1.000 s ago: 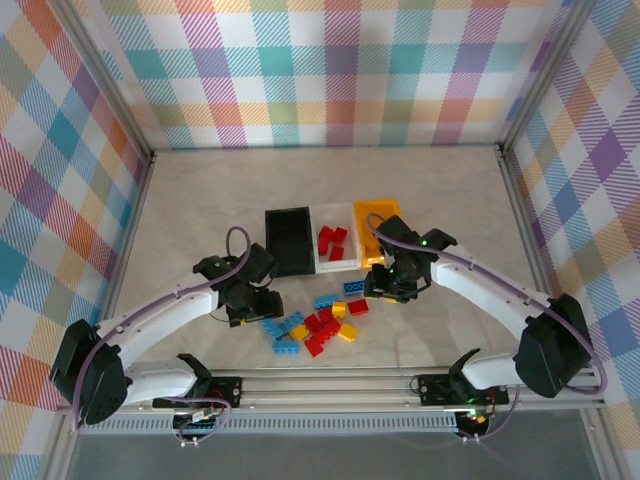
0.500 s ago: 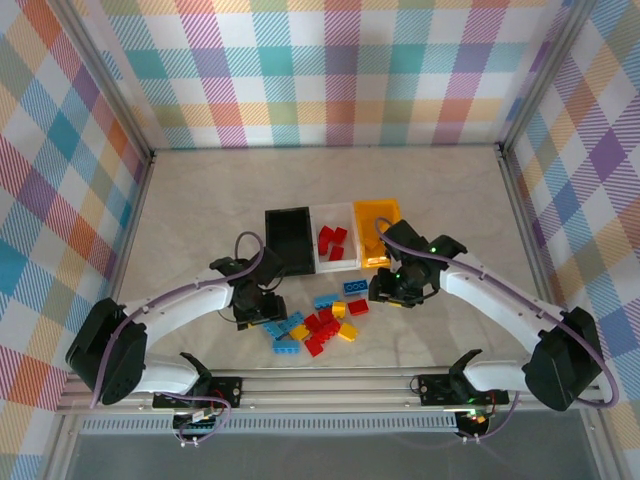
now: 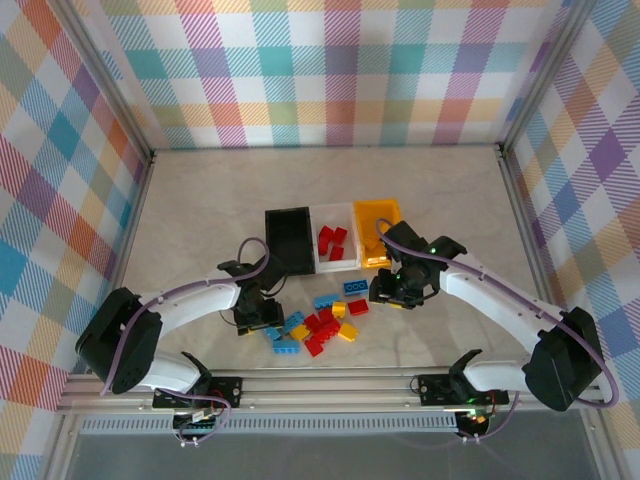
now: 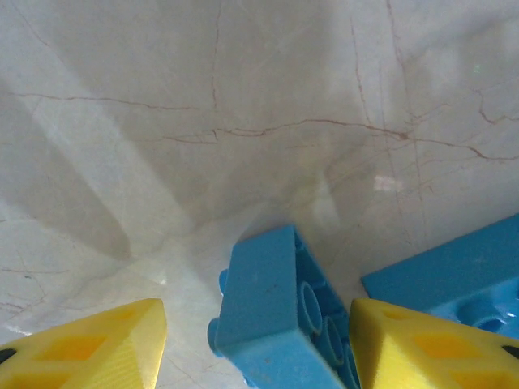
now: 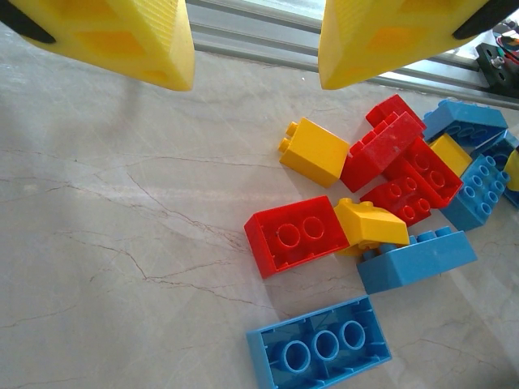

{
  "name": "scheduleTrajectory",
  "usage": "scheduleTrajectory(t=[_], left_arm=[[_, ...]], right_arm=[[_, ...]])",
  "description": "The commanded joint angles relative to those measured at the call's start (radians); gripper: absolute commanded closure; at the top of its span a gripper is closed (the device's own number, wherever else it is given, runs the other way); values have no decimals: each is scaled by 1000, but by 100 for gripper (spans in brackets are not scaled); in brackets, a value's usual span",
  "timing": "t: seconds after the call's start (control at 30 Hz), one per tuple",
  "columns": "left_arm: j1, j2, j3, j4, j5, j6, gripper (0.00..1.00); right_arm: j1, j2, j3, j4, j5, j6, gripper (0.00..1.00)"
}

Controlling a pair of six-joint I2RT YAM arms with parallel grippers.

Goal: Sort the legos into containers by color

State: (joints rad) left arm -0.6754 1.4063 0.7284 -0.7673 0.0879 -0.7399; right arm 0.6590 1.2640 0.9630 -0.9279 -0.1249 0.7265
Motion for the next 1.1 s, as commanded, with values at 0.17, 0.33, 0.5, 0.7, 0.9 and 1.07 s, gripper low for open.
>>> scheduleTrajectory(t=[0.17,0.33,0.5,0.7,0.9,1.07], left_arm=[[10,44,18,3,-21,24,45],[10,53,31,-1,-24,26,51],[10,48,38,-13,-29,27,57],[13,48,56,-26,-38,29,69],[17,43,73,-45,-47,33,76],[21,1,99,-95,-66,45,76]], right_arm=[[7,-5,11,-27,-6,19,56],[6,0,17,-29,-9,17,55],[7,0,17,-27,-10,18,55],[6,-5,13,-27,-10,13,55],[7,-15,0,-24,-10,13,55],[6,-23,-9,-21,-7,14,55]])
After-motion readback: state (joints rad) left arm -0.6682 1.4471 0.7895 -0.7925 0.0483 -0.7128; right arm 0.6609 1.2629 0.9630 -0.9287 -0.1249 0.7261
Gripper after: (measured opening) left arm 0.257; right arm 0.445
